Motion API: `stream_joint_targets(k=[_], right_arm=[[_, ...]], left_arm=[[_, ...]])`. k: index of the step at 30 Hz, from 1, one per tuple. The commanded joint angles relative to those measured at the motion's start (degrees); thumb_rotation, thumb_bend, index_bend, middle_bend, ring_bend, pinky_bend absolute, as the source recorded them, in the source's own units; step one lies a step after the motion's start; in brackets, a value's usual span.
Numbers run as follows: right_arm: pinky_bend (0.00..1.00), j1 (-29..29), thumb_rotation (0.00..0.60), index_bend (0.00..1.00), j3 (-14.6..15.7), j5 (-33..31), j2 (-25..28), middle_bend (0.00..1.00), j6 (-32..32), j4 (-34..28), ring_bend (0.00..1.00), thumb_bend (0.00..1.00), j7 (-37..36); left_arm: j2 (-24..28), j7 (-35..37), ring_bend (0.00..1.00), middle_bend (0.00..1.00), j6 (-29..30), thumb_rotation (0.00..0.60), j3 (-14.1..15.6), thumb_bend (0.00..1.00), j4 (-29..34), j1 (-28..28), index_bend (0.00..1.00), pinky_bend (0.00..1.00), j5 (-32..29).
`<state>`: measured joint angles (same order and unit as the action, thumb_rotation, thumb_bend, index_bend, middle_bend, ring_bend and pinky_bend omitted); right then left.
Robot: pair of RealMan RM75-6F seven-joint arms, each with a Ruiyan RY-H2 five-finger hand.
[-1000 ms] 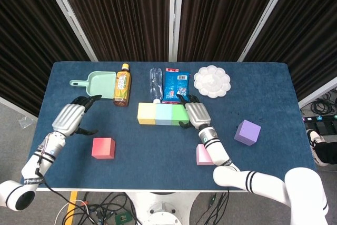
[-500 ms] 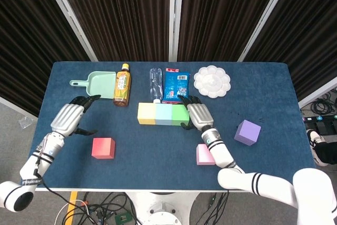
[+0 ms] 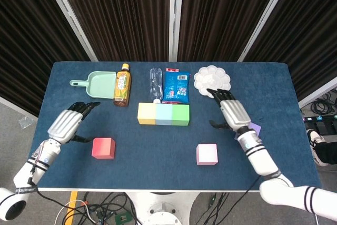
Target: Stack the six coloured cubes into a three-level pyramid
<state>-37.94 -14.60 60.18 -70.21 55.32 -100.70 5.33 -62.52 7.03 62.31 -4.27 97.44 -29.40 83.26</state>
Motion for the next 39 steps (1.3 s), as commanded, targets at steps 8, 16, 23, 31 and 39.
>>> stream_joint_targets(k=[8, 16, 23, 31, 39], right_arm=[[0.0, 7.06, 0.6, 0.0, 2.02, 9.24, 7.7, 0.11, 2.57, -0.06, 0.0, 0.2, -13.49], [0.0, 7.19, 0.6, 0.0, 2.59, 11.29, 7.1, 0.11, 2.42, 1.76, 0.0, 0.2, -15.17], [0.0, 7.03, 0.6, 0.0, 2.85, 12.07, 6.24, 0.11, 2.28, 2.44, 0.0, 0.2, -15.72], [0.0, 7.09, 0.6, 0.0, 3.1, 12.69, 5.86, 0.11, 2.26, 3.19, 0.0, 0.2, -16.4], [0.0, 7.24, 0.6, 0.0, 3.44, 12.87, 5.48, 0.11, 1.98, 4.09, 0.0, 0.2, -17.23]], left_arm=[[-0.09, -5.04, 0.19, 0.15, -2.76, 0.6, 3.34, 0.09, 4.62, 0.82, 0.12, 0.14, -0.19], [-3.12, -11.81, 0.19, 0.15, -3.93, 0.6, 4.41, 0.06, 5.68, 1.55, 0.12, 0.14, -4.51], [-7.37, -18.35, 0.19, 0.15, -3.83, 0.6, 4.55, 0.05, 4.82, 2.32, 0.16, 0.14, -10.43], [-10.47, -22.14, 0.19, 0.19, -2.58, 0.6, 3.83, 0.04, 5.72, 2.97, 0.2, 0.14, -15.63], [-11.96, -20.63, 0.19, 0.18, -1.82, 0.6, 3.84, 0.08, 2.26, 2.66, 0.2, 0.14, -11.22]])
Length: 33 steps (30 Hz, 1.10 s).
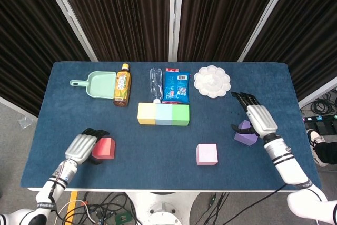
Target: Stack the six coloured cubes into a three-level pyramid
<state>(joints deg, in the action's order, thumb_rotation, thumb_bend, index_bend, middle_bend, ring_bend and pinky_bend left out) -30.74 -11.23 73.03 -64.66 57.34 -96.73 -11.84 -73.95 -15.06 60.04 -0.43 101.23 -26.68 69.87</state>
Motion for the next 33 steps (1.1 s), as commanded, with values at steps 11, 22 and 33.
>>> stream_joint_targets(k=[11, 22, 33], right_arm=[[0.0, 0.34, 0.6, 0.0, 0.15, -0.34, -0.45, 0.11, 0.0, 0.71, 0.0, 0.2, -0.6], [0.0, 0.38, 0.6, 0.0, 0.22, -0.36, -1.07, 0.11, -0.18, 1.31, 0.0, 0.2, -1.09], [0.0, 0.89, 0.6, 0.0, 0.29, -0.09, -1.06, 0.11, 0.49, 1.09, 0.0, 0.2, -1.42]], left_arm=[[1.15, 3.94, 0.19, 0.17, -2.5, 0.6, 1.3, 0.16, -3.68, -1.48, 0.21, 0.14, 6.67], [1.75, 4.35, 0.17, 0.15, -3.93, 0.6, 2.05, 0.21, -4.17, -1.58, 0.22, 0.14, 6.48], [3.73, 11.35, 0.17, 0.17, -5.66, 0.6, -1.44, 0.25, -4.6, -3.59, 0.38, 0.14, 6.11]])
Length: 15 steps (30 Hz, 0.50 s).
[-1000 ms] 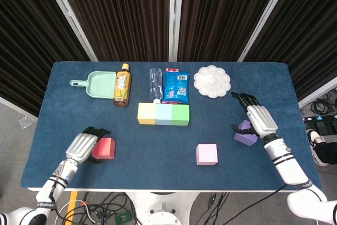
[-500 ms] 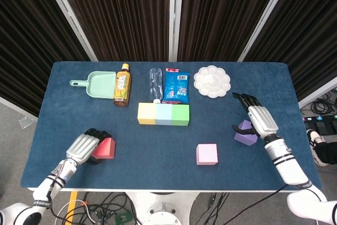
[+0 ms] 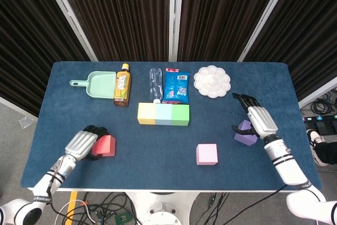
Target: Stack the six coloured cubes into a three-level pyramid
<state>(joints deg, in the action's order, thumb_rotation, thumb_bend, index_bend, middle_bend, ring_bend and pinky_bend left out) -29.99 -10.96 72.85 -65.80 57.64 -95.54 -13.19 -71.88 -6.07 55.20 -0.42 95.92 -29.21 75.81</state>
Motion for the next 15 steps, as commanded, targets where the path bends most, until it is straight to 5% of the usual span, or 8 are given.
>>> stream_joint_targets(k=[1, 7, 15], right_arm=[[0.0, 0.26, 0.6, 0.0, 0.03, 0.14, 0.16, 0.11, 0.34, -0.19, 0.0, 0.2, -0.15], [0.0, 1.39, 0.6, 0.0, -0.06, 0.52, 1.25, 0.11, 1.94, -0.95, 0.0, 0.2, -0.84], [0.0, 2.39, 0.6, 0.0, -0.55, 0.24, 3.27, 0.11, 3.01, -1.94, 0.0, 0.2, -1.4]], left_arm=[[2.44, 3.08, 0.17, 0.17, -1.12, 0.6, -1.95, 0.25, 1.16, -1.49, 0.38, 0.14, 0.31], [7.59, 7.06, 0.17, 0.2, -4.29, 0.6, -6.68, 0.25, 5.0, -5.8, 0.36, 0.14, -0.1], [9.35, 3.5, 0.17, 0.2, -13.52, 0.6, -12.91, 0.24, 6.53, -15.64, 0.36, 0.14, -9.76]])
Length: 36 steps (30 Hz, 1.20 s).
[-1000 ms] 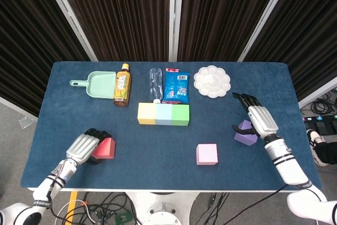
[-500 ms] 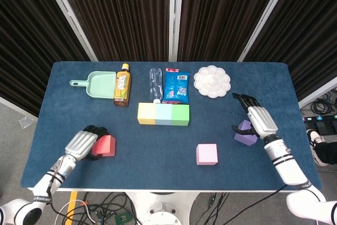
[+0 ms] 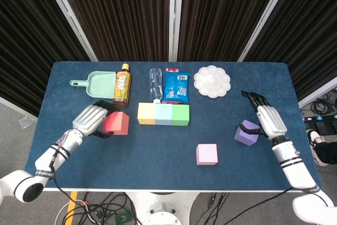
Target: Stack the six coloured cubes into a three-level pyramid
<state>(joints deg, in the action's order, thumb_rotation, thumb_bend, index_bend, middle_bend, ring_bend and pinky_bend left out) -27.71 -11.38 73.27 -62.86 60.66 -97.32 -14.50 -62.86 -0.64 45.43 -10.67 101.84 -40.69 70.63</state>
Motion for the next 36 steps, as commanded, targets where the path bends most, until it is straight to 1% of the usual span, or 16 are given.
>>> stream_joint_targets(k=[1, 5, 10, 12, 18, 23, 27, 31, 36], right_arm=[[0.0, 0.13, 0.6, 0.0, -0.19, -0.29, 0.54, 0.11, -0.07, -0.25, 0.0, 0.2, -0.12], [0.0, 0.28, 0.6, 0.0, -0.49, -0.42, 1.28, 0.1, 0.06, -0.65, 0.0, 0.2, -0.26], [0.0, 0.43, 0.6, 0.0, -0.57, -0.5, 1.88, 0.1, -0.09, -0.83, 0.0, 0.2, -0.46], [0.0, 0.48, 0.6, 0.0, -0.59, -0.54, 2.0, 0.1, -0.13, -0.87, 0.0, 0.2, -0.52], [0.0, 0.6, 0.6, 0.0, -0.62, -0.72, 2.12, 0.1, -0.34, -0.49, 0.0, 0.2, -0.89], [0.0, 0.68, 0.6, 0.0, -0.56, -0.82, 2.09, 0.1, -0.66, 0.12, 0.0, 0.2, -1.3], [0.0, 0.64, 0.6, 0.0, -0.64, -0.93, 1.95, 0.1, -0.86, 0.58, 0.0, 0.2, -1.64], [0.0, 0.57, 0.6, 0.0, -0.65, -0.89, 1.67, 0.1, -1.04, 0.91, 0.0, 0.2, -1.85], [0.0, 0.49, 0.6, 0.0, -0.65, -0.99, 1.57, 0.1, -1.36, 1.23, 0.0, 0.2, -1.86]], left_arm=[[0.06, -2.51, 0.17, 0.2, -4.54, 0.6, -3.13, 0.24, 0.48, -5.28, 0.36, 0.14, -5.88], [-1.93, -5.57, 0.17, 0.2, -7.36, 0.6, -4.55, 0.24, -1.19, -10.49, 0.36, 0.14, -12.07], [-4.53, -9.42, 0.17, 0.2, -10.26, 0.6, -4.59, 0.25, -5.07, -16.79, 0.36, 0.14, -18.6], [-5.43, -10.69, 0.17, 0.2, -10.58, 0.6, -4.3, 0.25, -6.37, -18.56, 0.36, 0.14, -20.05], [-8.49, -13.53, 0.17, 0.2, -11.52, 0.6, -2.82, 0.25, -10.78, -22.89, 0.36, 0.13, -21.66], [-10.44, -14.07, 0.17, 0.2, -12.23, 0.6, -1.42, 0.25, -13.74, -24.53, 0.36, 0.13, -20.86], [-11.11, -13.57, 0.17, 0.2, -12.81, 0.6, -0.95, 0.25, -14.86, -25.38, 0.35, 0.13, -21.08], [-11.65, -13.47, 0.17, 0.2, -13.42, 0.6, -0.53, 0.25, -15.85, -26.65, 0.35, 0.13, -22.89], [-12.19, -14.55, 0.17, 0.2, -13.77, 0.6, 0.84, 0.25, -17.18, -28.63, 0.35, 0.13, -26.88]])
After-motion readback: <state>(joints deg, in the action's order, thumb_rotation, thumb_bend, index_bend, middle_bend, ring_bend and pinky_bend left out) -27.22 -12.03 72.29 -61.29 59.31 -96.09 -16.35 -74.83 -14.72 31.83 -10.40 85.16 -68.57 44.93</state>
